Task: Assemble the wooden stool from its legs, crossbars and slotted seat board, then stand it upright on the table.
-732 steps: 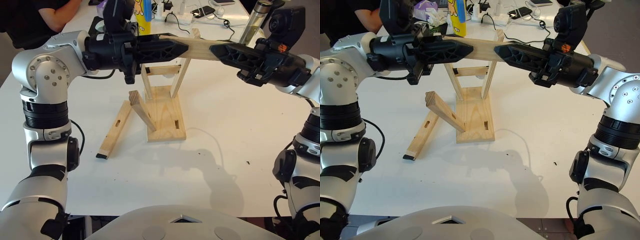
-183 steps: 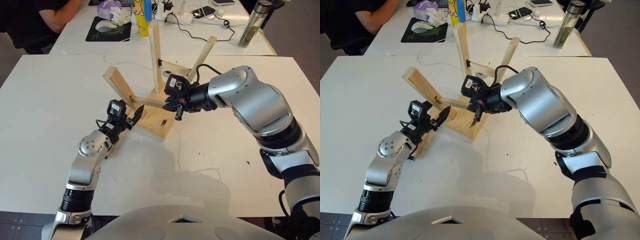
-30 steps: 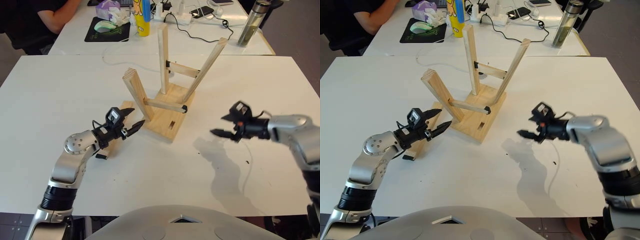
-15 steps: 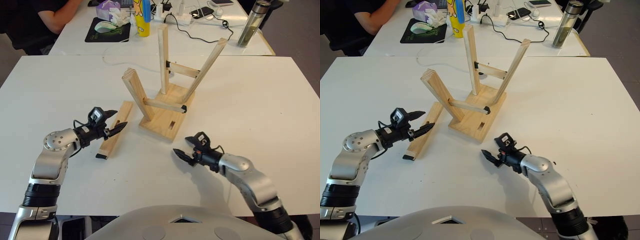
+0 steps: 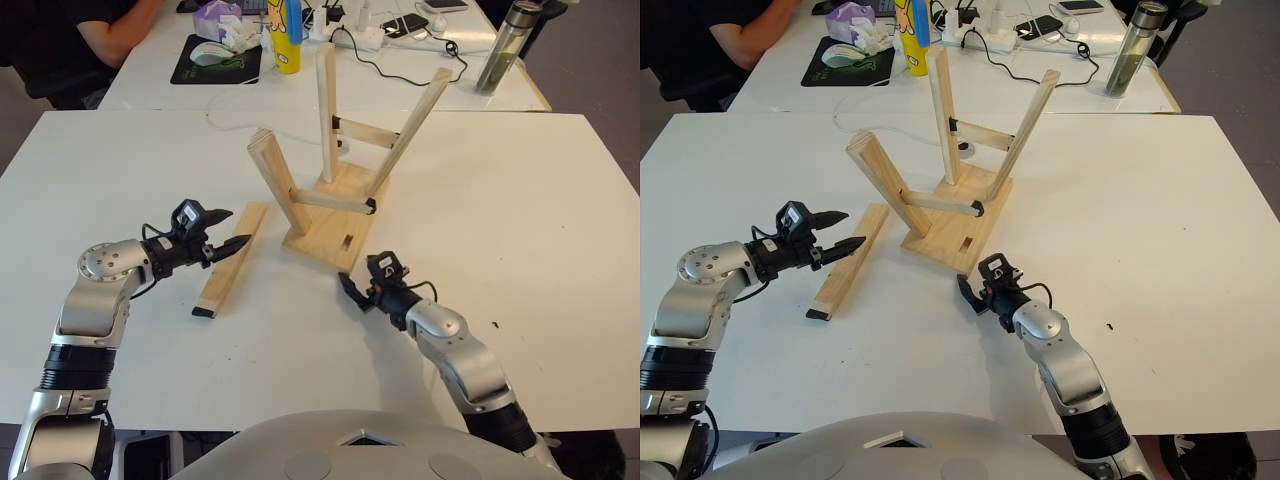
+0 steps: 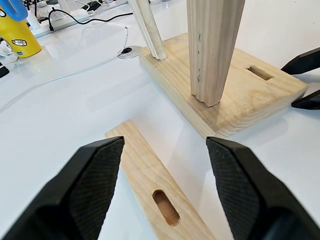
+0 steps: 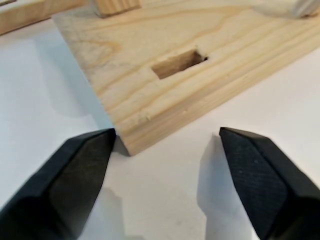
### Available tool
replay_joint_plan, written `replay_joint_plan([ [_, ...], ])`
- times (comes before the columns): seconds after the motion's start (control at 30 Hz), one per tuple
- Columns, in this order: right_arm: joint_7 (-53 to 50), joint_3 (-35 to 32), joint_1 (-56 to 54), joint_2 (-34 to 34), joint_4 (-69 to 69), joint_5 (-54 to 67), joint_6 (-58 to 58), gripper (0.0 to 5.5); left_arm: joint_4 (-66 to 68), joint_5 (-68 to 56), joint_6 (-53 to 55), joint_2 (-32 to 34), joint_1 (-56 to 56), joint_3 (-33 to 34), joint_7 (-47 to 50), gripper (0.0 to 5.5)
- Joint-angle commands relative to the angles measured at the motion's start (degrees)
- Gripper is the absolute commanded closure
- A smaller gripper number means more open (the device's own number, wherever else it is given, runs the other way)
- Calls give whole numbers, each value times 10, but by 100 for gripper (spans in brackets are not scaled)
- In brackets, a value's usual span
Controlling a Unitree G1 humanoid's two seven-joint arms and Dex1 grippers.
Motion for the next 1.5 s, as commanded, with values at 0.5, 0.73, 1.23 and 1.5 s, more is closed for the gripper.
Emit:
replay_joint_plan([
  [0.5,51,-8,-19,-39,43,-31,-20,164,-65,39,102,-60,24,16,171,243],
  [0.73,60,1,14,-33,35,-27,-18,162,-192,-3,281,-101,75,35,246,167],
  [1.23,64,-1,21,-25,7,-13,3,162,-169,34,374,-60,99,-42,255,14],
  [1.5,105,-20,52,-73,-37,8,20,162,-126,48,315,-46,101,-26,258,103],
])
